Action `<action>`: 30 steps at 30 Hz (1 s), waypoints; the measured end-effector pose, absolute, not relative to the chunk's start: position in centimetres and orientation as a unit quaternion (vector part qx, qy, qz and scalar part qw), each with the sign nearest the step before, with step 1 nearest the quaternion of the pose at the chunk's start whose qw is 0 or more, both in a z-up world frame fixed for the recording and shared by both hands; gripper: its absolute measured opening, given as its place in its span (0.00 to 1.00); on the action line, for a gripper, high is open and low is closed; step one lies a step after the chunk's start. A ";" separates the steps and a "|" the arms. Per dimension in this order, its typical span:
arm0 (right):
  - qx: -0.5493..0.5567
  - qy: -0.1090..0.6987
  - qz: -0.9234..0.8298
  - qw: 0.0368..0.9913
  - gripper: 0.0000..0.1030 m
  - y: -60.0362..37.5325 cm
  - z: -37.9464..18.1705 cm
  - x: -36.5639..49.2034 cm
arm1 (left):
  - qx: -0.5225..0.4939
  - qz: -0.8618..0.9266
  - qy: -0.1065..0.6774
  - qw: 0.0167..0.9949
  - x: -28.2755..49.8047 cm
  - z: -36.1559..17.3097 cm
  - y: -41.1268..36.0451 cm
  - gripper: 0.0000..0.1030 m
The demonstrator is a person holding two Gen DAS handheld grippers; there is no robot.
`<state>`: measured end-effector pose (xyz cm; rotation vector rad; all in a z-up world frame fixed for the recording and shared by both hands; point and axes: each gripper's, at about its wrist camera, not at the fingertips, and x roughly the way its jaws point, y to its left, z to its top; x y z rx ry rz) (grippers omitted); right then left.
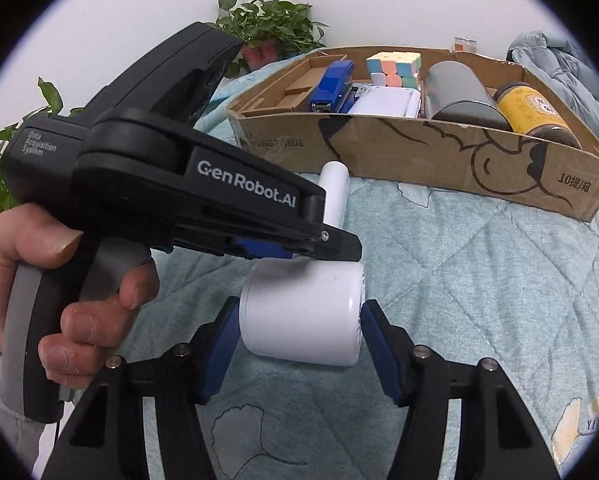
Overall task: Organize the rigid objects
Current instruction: 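Grasp the hair dryer head with the right gripper and lift it, then carry the hair dryer and lower it into the empty box compartment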
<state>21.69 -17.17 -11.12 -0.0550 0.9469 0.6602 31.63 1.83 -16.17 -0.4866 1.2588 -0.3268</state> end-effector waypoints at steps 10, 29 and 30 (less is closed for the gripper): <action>-0.017 0.410 0.317 0.855 0.58 -16.8 -8.0 21.1 | -0.197 -0.144 0.526 0.815 30.2 -10.4 2.0 0.31; 0.010 0.385 0.355 0.852 0.58 -8.4 -0.3 35.0 | -0.101 -0.118 0.476 0.866 43.2 3.1 10.7 0.31; 0.013 0.394 0.355 0.848 0.58 -7.7 -0.5 36.1 | -0.107 -0.118 0.481 0.862 44.5 2.8 11.6 0.31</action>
